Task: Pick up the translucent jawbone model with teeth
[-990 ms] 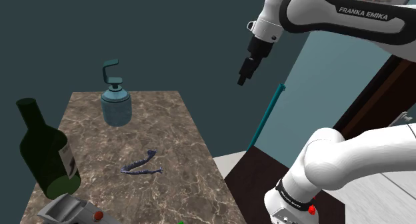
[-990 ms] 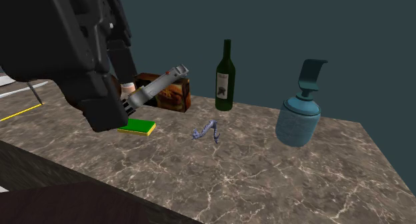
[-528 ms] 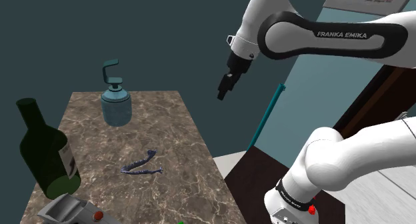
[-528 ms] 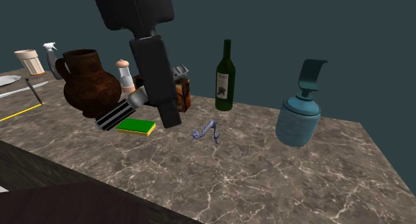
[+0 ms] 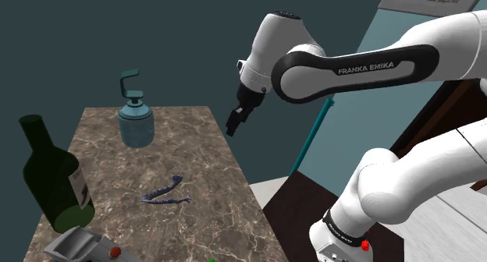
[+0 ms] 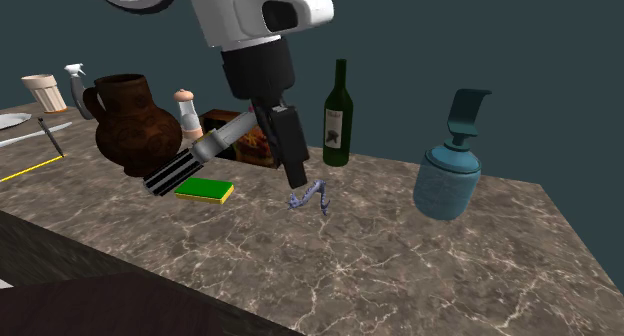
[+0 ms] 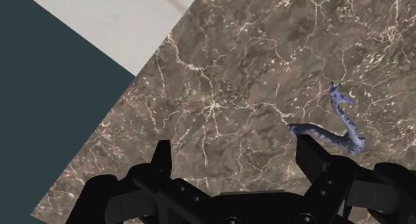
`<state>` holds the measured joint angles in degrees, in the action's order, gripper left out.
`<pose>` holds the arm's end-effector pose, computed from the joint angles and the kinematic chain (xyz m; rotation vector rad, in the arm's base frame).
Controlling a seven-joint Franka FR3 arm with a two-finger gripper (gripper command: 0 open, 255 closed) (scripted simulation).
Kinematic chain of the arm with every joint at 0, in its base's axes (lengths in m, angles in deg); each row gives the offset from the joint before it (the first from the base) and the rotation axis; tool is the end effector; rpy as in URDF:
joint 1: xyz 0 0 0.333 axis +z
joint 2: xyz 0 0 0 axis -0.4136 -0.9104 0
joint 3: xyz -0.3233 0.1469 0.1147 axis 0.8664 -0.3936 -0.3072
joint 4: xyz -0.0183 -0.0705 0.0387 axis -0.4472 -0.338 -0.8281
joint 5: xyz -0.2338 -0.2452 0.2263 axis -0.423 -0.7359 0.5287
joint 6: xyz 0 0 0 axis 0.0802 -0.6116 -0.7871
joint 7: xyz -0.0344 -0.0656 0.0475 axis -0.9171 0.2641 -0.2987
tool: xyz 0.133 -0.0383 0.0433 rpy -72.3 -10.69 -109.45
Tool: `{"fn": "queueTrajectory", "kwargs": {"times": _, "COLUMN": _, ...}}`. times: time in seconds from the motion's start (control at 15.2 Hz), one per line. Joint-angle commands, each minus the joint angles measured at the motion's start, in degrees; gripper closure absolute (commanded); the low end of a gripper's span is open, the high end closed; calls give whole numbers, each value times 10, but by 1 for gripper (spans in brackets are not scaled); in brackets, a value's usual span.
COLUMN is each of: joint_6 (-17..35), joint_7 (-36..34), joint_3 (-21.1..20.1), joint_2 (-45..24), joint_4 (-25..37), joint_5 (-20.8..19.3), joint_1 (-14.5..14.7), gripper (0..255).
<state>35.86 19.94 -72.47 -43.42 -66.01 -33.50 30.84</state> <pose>0.3836 0.1344 0.4852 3.0565 0.3644 0.2829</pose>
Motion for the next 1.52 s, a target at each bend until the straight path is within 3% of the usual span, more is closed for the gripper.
{"fn": "queueTrajectory", "kwargs": {"times": 0.0, "joint_6": 37, "joint_7": -20, "joint_3": -21, "joint_2": -29, "joint_4": 0, "joint_5": -4, "joint_1": 4, "gripper": 0}}
{"fn": "queueTrajectory", "kwargs": {"times": 0.33, "joint_6": 118, "joint_7": -77, "joint_3": -73, "joint_2": -115, "joint_4": 16, "joint_5": -36, "joint_1": 5, "gripper": 0}}
{"fn": "queueTrajectory", "kwargs": {"times": 0.59, "joint_6": 172, "joint_7": -140, "joint_3": -115, "joint_2": -194, "joint_4": 44, "joint_5": -93, "joint_1": -1, "gripper": 0}}
{"fn": "queueTrajectory", "kwargs": {"times": 0.99, "joint_6": 220, "joint_7": -271, "joint_3": -151, "joint_2": -327, "joint_4": 113, "joint_5": -238, "joint_1": 5, "gripper": 0}}
{"fn": "queueTrajectory", "kwargs": {"times": 1.25, "joint_6": 227, "joint_7": -356, "joint_3": -142, "joint_2": -418, "joint_4": 176, "joint_5": -342, "joint_1": 40, "gripper": 0}}
{"fn": "queueTrajectory", "kwargs": {"times": 1.45, "joint_6": 225, "joint_7": -400, "joint_3": -126, "joint_2": -477, "joint_4": 224, "joint_5": -399, "joint_1": 75, "gripper": 0}}
